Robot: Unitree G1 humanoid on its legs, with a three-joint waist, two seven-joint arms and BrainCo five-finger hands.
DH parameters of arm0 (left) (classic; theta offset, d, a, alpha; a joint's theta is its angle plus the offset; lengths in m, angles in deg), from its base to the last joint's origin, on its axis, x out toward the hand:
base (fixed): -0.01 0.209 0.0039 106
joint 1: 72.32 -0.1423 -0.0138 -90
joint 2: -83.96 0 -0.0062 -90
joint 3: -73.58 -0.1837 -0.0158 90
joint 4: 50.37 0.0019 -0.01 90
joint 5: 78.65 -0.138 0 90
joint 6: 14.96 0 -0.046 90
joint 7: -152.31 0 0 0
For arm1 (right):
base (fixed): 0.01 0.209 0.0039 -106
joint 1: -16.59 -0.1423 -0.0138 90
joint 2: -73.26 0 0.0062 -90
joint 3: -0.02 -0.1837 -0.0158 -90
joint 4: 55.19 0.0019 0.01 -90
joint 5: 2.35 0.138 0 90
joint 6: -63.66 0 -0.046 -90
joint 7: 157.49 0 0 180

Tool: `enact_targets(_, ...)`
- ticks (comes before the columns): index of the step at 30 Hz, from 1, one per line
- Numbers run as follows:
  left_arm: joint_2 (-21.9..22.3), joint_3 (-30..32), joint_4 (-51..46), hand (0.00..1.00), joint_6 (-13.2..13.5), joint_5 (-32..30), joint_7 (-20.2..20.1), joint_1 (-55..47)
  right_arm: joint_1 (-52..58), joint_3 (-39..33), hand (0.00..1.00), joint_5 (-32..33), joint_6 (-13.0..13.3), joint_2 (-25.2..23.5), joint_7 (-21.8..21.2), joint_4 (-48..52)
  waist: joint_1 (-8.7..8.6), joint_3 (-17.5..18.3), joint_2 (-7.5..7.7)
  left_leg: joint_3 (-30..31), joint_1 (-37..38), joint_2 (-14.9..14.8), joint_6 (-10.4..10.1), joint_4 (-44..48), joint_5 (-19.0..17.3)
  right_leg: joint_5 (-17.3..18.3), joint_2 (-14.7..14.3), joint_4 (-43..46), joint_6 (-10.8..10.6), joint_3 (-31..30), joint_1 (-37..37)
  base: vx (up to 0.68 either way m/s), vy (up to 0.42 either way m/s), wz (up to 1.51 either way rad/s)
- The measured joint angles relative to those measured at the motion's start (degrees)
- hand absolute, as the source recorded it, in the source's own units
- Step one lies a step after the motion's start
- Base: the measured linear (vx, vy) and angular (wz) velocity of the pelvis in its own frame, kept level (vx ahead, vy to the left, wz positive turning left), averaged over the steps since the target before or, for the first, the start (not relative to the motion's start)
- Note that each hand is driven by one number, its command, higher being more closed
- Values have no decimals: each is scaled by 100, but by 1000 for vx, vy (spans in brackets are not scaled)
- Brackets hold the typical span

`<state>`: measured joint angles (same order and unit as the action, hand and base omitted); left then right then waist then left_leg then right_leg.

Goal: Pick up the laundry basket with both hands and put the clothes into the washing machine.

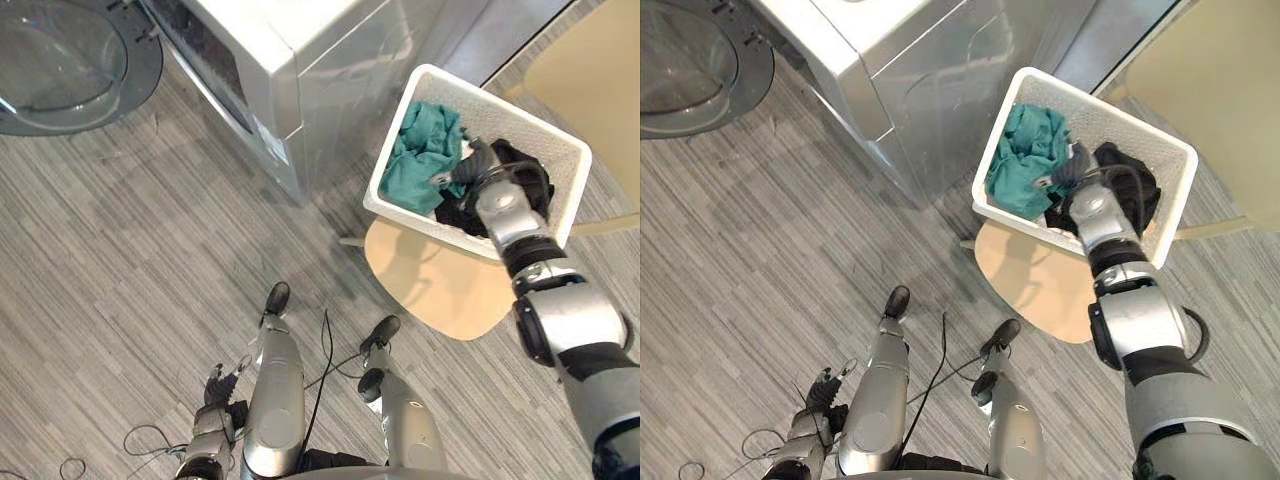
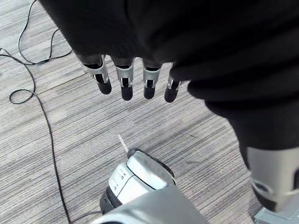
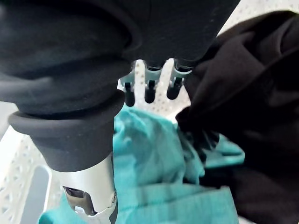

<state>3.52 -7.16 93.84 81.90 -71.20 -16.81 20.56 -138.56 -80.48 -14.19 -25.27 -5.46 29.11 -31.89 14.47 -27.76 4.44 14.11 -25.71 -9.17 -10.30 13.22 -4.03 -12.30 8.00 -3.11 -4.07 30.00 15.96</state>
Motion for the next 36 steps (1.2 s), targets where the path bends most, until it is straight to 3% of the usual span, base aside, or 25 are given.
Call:
enact_targets(9,9,-91,-440,0,124,100,195,127,-365,167,0,-129,0,310,104,-236,79,-38,37,356,-928,32,-2,308,-1,-17,-80,17,22,294,578,4,17,9)
enact_targets(16,139,-170,-560,0,128,214,201,303,-414,197,0,-165,-24,455,473,-247,368,-127,-4,713,-1437,65,-61,366,37,-14,-158,-36,21,596,847,11,13,15)
enact_targets(18,212,-37,-620,0,121,215,204,304,-399,229,0,-165,-25,458,516,-218,366,-127,-4,787,-1519,86,-67,373,41,-13,-163,-48,20,662,873,-5,15,16)
enact_targets(19,256,36,-671,0,119,259,203,304,-397,230,100,-167,-26,479,570,-191,372,-127,-4,831,-1594,103,-71,382,43,-11,-161,-48,19,702,918,-19,22,16)
enact_targets(29,533,168,-1373,0,121,334,188,534,274,599,100,-239,-34,720,692,561,376,-126,-4,1001,-1819,124,-87,528,41,213,-97,313,49,951,1043,-11,26,9)
enact_targets(36,617,219,-1605,0,104,342,201,540,983,364,100,-172,9,590,426,1074,362,-112,20,879,-1821,105,-53,786,13,322,13,615,42,922,1040,-21,50,1)
